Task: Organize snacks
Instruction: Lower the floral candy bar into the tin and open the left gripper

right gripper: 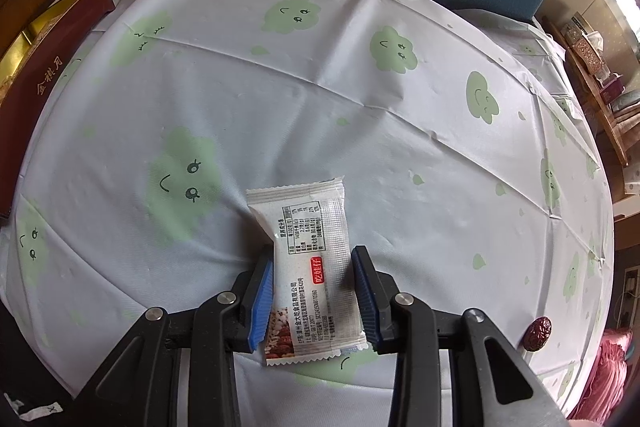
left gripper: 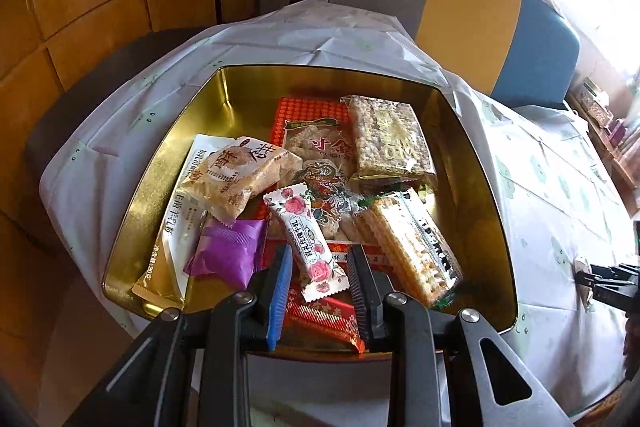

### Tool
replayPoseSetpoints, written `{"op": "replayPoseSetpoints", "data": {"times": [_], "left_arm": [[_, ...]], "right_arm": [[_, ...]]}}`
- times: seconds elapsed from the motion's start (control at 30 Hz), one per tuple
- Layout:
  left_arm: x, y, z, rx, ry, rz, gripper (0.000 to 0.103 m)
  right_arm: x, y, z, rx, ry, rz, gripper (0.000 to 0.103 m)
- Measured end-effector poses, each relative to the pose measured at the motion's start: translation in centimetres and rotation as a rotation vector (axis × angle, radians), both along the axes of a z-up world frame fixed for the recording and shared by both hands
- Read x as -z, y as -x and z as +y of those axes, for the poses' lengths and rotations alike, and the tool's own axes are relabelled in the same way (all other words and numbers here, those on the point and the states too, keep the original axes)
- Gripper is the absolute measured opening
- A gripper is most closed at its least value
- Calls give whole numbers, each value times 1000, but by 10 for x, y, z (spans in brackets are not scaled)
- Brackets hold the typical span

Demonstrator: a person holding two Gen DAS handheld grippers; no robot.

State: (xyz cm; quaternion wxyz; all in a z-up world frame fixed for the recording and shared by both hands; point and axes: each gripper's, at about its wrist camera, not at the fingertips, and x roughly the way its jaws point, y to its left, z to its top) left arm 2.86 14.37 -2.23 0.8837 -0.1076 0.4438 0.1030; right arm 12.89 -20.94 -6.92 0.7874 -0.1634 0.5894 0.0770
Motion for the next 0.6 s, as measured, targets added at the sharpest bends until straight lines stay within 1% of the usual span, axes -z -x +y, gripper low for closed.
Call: {"op": "replayPoseSetpoints", "data": {"times": [0.23,0.5,0.6], "left_arm": [[-3,9,2,-7,-9,-12,30],[-5,16,10,-27,-18,-25,30],[-5,17,14,-37,-20,-30,30]], "right_arm": [[-1,2,-1,17,-16,2,35],[-2,-3,-12,51,-50,14,35],[-1,-7,-13,65,-49,24,35]]}}
